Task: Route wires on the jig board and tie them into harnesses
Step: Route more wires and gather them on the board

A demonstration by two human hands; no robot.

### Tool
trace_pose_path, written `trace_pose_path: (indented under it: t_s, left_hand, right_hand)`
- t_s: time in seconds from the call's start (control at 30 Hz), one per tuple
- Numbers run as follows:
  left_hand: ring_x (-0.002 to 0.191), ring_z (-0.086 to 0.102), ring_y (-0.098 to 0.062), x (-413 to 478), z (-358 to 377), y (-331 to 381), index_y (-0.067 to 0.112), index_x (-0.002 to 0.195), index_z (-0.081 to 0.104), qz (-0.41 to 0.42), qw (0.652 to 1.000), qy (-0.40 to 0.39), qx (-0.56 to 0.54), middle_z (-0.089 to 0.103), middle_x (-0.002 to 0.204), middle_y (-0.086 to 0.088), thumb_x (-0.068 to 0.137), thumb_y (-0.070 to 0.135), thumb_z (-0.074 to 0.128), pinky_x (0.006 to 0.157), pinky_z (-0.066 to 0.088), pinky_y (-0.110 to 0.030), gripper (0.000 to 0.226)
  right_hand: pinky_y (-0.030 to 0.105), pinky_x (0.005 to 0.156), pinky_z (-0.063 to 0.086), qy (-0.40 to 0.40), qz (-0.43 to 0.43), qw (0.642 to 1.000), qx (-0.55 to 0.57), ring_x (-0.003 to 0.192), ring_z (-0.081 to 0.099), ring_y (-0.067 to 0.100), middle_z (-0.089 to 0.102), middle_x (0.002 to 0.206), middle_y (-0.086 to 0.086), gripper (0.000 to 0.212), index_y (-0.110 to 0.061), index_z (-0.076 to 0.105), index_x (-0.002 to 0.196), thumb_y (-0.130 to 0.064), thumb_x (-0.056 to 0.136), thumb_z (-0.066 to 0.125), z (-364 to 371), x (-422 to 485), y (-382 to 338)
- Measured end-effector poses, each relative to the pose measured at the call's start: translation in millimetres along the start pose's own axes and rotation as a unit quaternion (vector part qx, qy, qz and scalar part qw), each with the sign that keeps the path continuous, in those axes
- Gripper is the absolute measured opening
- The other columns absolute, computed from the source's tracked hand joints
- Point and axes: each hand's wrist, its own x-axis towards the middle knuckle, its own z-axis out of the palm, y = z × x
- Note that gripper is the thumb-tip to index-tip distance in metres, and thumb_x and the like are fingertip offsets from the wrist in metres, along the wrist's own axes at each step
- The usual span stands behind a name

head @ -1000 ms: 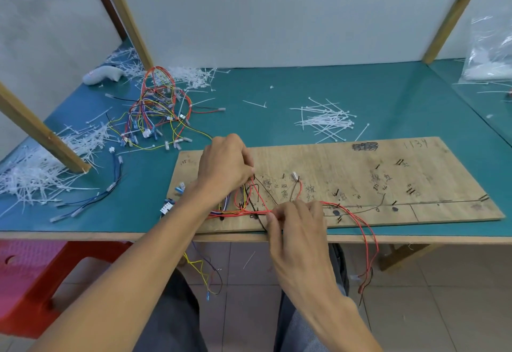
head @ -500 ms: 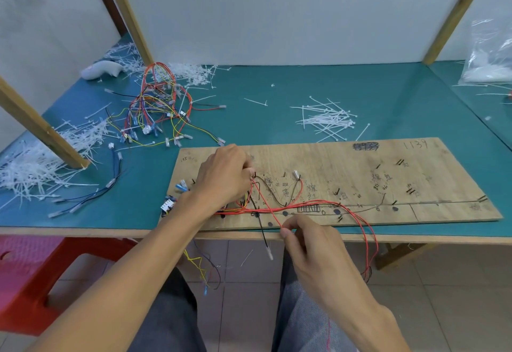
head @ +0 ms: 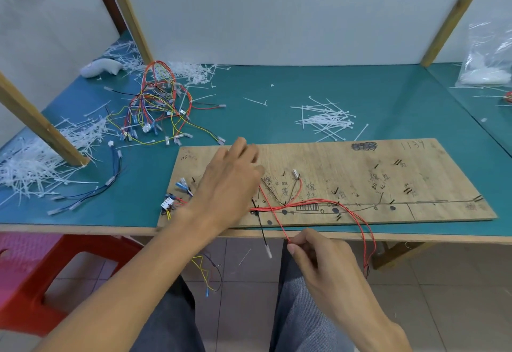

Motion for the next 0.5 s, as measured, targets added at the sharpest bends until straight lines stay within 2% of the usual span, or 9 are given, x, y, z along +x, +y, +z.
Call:
trace_pose_path:
  t_s: [0.07,0.13,0.27,0.37,0.5]
  left_hand:
    - [0.116,0.050,-0.024,-13,-1,21,0.025,0.109,0.074,0.062,0.998,0.000,-0.021,0.065,0.116,0.004,0.081,0.018,0.070,0.089,0.047,-0.041,0.029]
    - [0.125,0.055,-0.023,-28,2,44,0.020,0.118,0.072,0.096,0.992,-0.023,-0.073,0.069,0.123,0.003,0.080,0.014,0.067,0.101,0.049,-0.043,0.039]
    - [0.139,0.055,-0.024,-48,10,61,0.014,0.137,0.068,0.044,0.991,-0.034,-0.123,0.064,0.145,-0.006,0.087,0.011,0.068,0.123,0.039,-0.039,0.050]
    - [0.147,0.049,-0.024,-55,12,69,0.010,0.149,0.059,0.018,0.992,-0.037,-0.117,0.058,0.153,-0.010,0.093,0.011,0.063,0.126,0.034,-0.041,0.056]
    - [0.145,0.052,-0.024,-60,13,83,0.006,0.148,0.059,-0.001,0.996,-0.024,-0.081,0.059,0.152,-0.011,0.096,0.018,0.069,0.122,0.040,-0.042,0.054]
  right_hand:
    - [0.035,0.063,0.046,0.008,0.012,1.000,0.000,0.063,0.053,0.017,0.063,0.066,-0.012,0.017,-0.029,0.061,0.087,-0.033,0.102,0.065,-4,-2,4]
    - [0.039,0.064,0.049,0.019,0.020,1.000,-0.003,0.062,0.055,0.017,0.064,0.065,-0.013,0.018,-0.029,0.062,0.084,-0.031,0.101,0.067,-9,-2,5]
    - [0.043,0.068,0.053,0.053,0.028,0.995,-0.085,0.068,0.062,0.017,0.063,0.064,-0.013,0.012,-0.031,0.065,0.088,-0.034,0.100,0.068,-32,0,7]
    - [0.042,0.069,0.054,0.071,0.041,0.985,-0.153,0.073,0.064,0.020,0.068,0.073,-0.012,0.008,-0.032,0.069,0.090,-0.035,0.097,0.069,-60,5,9]
    - [0.040,0.065,0.051,0.115,0.012,0.972,-0.205,0.074,0.061,0.021,0.067,0.077,-0.011,0.010,-0.028,0.074,0.086,-0.022,0.095,0.075,-87,28,7]
